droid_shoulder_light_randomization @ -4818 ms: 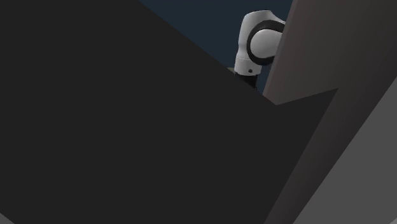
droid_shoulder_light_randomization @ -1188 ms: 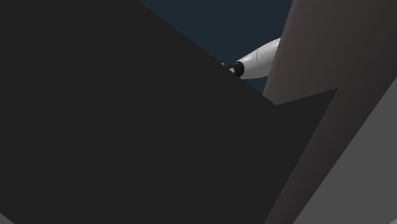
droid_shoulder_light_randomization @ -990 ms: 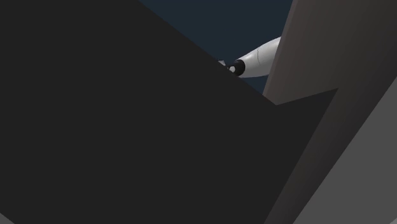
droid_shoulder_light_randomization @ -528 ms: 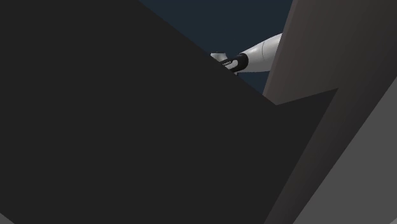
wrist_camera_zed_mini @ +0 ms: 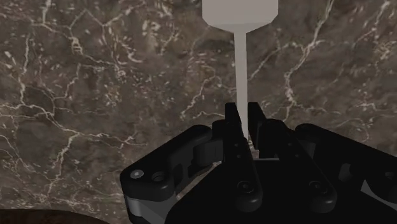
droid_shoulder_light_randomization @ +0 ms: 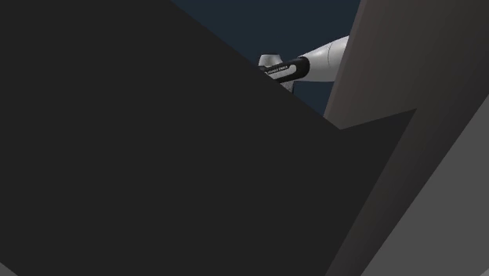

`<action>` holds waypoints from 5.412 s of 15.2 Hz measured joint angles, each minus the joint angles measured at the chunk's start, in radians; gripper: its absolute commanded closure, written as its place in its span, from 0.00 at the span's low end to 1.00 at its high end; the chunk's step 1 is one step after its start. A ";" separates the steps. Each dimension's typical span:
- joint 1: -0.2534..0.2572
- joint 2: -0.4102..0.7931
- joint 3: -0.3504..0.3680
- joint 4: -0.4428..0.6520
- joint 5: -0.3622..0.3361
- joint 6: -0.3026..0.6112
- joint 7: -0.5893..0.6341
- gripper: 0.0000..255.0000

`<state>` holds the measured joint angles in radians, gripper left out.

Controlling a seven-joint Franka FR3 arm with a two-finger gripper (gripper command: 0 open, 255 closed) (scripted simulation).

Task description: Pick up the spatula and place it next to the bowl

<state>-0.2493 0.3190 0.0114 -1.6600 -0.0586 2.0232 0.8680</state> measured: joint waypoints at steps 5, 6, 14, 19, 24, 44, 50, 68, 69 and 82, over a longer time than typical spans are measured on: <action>0.000 -0.013 0.000 0.051 0.002 -0.063 -0.003 1.00; 0.001 -0.014 0.001 0.064 0.002 -0.078 -0.004 1.00; -0.020 -0.086 -0.010 0.040 0.007 -0.124 -0.038 1.00; -0.069 -0.221 -0.043 -0.149 0.014 -0.067 -0.118 1.00; -0.120 -0.328 -0.089 -0.276 0.015 -0.042 -0.216 1.00; -0.322 -0.596 -0.351 -0.551 -0.055 -0.011 -0.641 1.00; -0.383 -0.619 -0.446 -0.562 -0.080 -0.012 -0.783 1.00; -0.419 -0.516 -0.558 -0.638 -0.056 0.168 -0.932 1.00; -0.418 -0.508 -0.561 -0.645 -0.053 0.182 -0.935 1.00; -0.410 -0.406 -0.585 -0.728 0.006 0.357 -0.981 1.00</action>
<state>-0.6590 -0.0869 -0.5733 -2.3883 -0.0531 2.3797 -0.1128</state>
